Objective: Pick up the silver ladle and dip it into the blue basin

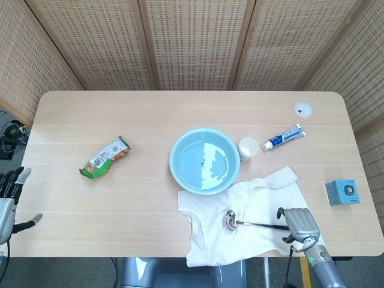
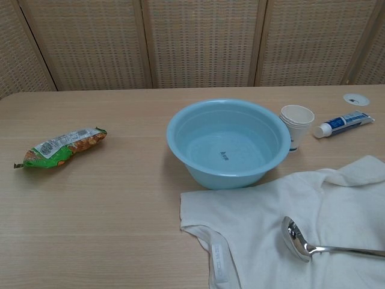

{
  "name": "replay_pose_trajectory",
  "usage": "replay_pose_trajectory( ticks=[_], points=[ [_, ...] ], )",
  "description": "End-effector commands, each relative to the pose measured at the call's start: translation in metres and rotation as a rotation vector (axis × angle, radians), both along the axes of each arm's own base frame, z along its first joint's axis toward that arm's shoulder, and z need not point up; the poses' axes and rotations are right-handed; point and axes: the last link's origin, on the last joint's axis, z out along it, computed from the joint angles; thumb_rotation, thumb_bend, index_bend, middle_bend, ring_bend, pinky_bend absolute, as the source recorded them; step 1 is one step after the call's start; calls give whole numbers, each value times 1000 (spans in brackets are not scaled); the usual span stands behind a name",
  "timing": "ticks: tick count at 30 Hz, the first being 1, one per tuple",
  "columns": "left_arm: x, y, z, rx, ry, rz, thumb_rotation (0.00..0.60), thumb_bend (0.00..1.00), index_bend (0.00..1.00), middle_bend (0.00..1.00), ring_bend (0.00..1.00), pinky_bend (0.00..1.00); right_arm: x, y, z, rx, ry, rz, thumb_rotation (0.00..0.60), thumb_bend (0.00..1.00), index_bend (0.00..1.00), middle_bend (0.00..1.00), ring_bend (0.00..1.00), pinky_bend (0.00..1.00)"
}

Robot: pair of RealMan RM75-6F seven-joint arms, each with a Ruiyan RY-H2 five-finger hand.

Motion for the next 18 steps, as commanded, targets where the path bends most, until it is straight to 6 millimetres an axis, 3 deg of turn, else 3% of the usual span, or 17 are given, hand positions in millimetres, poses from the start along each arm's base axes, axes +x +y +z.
replay_pose_trajectory(
  ticks=[1, 11, 18],
  points=[
    [0, 0, 0, -1, 0, -1, 600, 0, 0, 0, 0, 0, 2, -2, -13, -13, -20, -38, 600, 303, 493, 976, 1000, 1000],
    [1, 0, -3, -8, 2, 0, 600, 0, 0, 0, 0, 0, 0, -3, -33, -78, 4, -41, 600, 417, 506, 977, 1000, 1000],
    [1, 0, -2, -6, 3, 1, 600, 0, 0, 0, 0, 0, -1, 0, -41, -68, 14, -34, 600, 421, 510, 976, 1000, 1000]
  ],
)
